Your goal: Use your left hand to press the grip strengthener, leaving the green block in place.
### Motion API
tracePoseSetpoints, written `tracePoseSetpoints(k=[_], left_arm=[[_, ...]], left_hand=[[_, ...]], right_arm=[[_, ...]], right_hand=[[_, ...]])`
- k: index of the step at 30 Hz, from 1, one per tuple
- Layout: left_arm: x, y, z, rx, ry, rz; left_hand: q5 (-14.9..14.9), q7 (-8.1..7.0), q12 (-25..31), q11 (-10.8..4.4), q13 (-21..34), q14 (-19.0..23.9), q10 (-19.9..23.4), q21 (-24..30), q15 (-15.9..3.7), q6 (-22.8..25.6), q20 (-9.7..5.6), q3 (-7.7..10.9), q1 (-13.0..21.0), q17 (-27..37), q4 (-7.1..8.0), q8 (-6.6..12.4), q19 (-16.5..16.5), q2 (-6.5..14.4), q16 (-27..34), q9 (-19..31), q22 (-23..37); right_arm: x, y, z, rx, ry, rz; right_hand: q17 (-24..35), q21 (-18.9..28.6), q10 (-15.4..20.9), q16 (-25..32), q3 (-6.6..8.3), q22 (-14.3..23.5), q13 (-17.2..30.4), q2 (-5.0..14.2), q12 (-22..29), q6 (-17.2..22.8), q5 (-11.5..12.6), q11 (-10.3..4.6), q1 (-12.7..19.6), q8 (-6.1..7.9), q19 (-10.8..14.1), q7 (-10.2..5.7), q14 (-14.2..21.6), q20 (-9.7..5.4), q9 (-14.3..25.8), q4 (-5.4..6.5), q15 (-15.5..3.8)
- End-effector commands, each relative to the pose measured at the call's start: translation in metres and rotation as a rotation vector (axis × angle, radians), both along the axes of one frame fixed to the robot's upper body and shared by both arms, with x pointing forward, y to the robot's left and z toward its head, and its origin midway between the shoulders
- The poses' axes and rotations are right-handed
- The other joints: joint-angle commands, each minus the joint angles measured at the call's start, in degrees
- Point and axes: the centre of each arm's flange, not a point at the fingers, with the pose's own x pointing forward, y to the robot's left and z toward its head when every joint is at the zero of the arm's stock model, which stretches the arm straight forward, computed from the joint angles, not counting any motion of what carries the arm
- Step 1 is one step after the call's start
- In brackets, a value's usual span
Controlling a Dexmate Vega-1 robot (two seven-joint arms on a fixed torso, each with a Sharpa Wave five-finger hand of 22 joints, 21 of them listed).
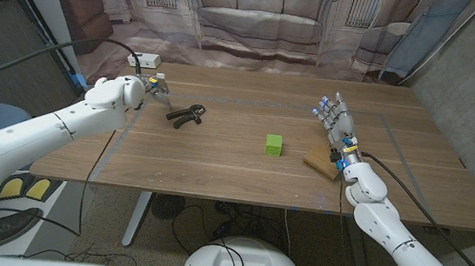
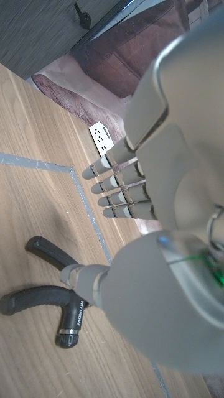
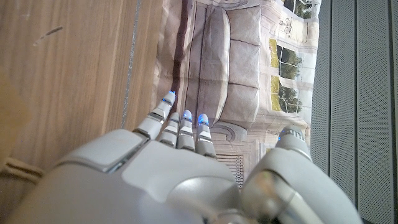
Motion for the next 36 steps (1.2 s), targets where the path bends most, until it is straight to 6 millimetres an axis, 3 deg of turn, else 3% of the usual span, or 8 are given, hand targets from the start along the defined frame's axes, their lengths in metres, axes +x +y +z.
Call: tracePoseSetpoints(k=[1, 8, 36], left_arm=[[0.007, -0.010, 0.000, 0.026, 0.025, 0.001], [0.012, -0.015, -0.004, -0.013, 0.017, -0.009], [0.024, -0.026, -0.027, -0.062, 0.057, 0.016]], left_hand=[[0.1, -0.16, -0.2, 0.44, 0.3, 0.0, -0.1, -0.1, -0.11, 0.0, 0.04, -0.21, 0.2, 0.0, 0.77, -0.23, 0.4, -0.5, -0.1, 0.2, 0.2], [-0.1, 1.05, -0.4, 1.48, 0.5, 0.0, -0.2, 0.1, 0.96, -0.2, 2.14, -1.24, -0.9, 0.1, 1.79, -0.42, 1.8, -0.9, -0.1, 0.3, 0.2], [-0.5, 3.27, -0.4, 4.35, 0.8, 0.4, 0.3, -0.1, 3.21, 0.2, 4.41, -3.88, -6.2, 0.4, 4.52, -0.47, 3.0, -0.9, 0.1, 0.3, 0.4]], right_arm=[[-0.001, -0.001, 0.000, 0.004, -0.004, 0.001], [-0.001, -0.002, 0.000, 0.001, -0.003, 0.005], [0.000, -0.012, -0.002, 0.003, 0.010, -0.001]], right_hand=[[0.2, -0.3, 0.3, 0.2, -0.04, 0.1, 0.2, 0.35, -0.2, 0.7, -0.1, 0.00, 0.1, 0.07, 0.2, -0.10, 0.3, -0.01, 0.2, -0.30, 0.13], [0.2, -0.3, 0.5, 0.2, -0.09, 0.1, 0.2, 0.33, -0.2, 0.8, -0.1, -0.05, 0.0, 0.11, 0.2, -0.12, 0.4, 0.00, 0.2, -0.32, 0.19], [0.2, -0.3, 0.7, 0.2, -0.19, 0.1, 0.2, 0.41, -0.2, 0.9, -0.1, 0.10, 0.0, 0.07, 0.3, -0.12, 0.5, 0.16, 0.2, -0.37, 0.31]])
